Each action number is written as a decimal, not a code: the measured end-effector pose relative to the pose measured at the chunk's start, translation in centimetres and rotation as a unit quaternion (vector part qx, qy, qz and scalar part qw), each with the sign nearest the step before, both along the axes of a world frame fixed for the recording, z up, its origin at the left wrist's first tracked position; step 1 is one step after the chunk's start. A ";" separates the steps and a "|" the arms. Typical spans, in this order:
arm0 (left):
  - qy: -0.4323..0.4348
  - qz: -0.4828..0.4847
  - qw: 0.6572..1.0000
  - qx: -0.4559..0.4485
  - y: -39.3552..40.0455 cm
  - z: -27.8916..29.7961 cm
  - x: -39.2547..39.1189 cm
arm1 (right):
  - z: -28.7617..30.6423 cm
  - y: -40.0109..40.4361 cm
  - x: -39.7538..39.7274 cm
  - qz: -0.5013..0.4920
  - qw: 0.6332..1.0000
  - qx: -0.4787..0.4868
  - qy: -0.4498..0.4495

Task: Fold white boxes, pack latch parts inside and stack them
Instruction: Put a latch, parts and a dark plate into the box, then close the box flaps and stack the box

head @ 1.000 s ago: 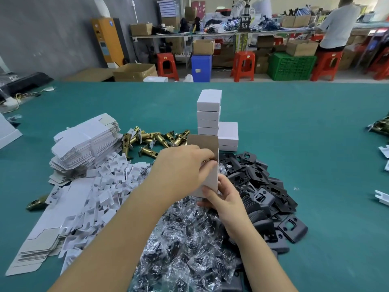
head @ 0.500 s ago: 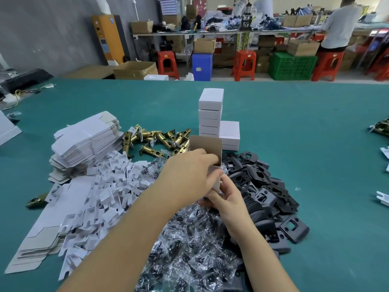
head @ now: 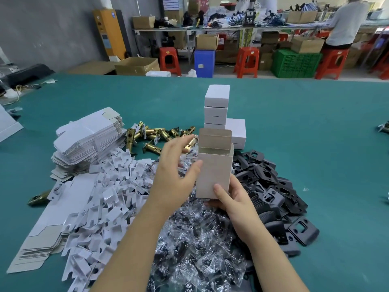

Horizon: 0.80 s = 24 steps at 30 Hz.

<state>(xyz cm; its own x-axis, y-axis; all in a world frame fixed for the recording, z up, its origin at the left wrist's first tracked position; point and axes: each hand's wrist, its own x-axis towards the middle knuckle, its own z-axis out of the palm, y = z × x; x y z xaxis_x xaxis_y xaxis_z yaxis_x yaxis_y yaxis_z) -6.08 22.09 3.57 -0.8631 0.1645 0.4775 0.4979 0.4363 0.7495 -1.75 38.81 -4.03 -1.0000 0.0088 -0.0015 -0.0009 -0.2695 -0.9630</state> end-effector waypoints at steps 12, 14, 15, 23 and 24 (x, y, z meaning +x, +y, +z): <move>-0.152 -0.068 0.958 0.235 -1.7 -3.8 0.2 | 0.8 -0.9 0.6 -0.002 0.992 0.117 0.042; -0.142 -0.069 0.960 0.233 -2.0 -3.7 0.4 | 0.8 -1.0 0.7 -0.021 0.989 0.137 0.055; -0.140 -0.070 0.960 0.231 -2.0 -3.7 0.5 | 0.7 -1.0 0.7 -0.027 0.987 0.144 0.061; -0.155 -0.064 0.958 0.233 -2.0 -4.1 0.3 | 0.8 -1.3 0.7 -0.010 0.978 0.197 0.072; -0.156 -0.067 0.957 0.237 -2.0 -4.0 0.4 | 0.9 -1.4 0.9 -0.015 0.976 0.206 0.072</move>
<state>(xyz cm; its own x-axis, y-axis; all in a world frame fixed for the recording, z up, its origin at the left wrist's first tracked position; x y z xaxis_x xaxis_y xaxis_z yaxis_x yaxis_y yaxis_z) -5.70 20.08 -0.46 -0.9621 0.1120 0.2487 0.2456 -0.0407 0.9685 -0.90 37.40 -3.11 -0.9887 0.0084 0.1496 -0.1469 0.1436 -0.9787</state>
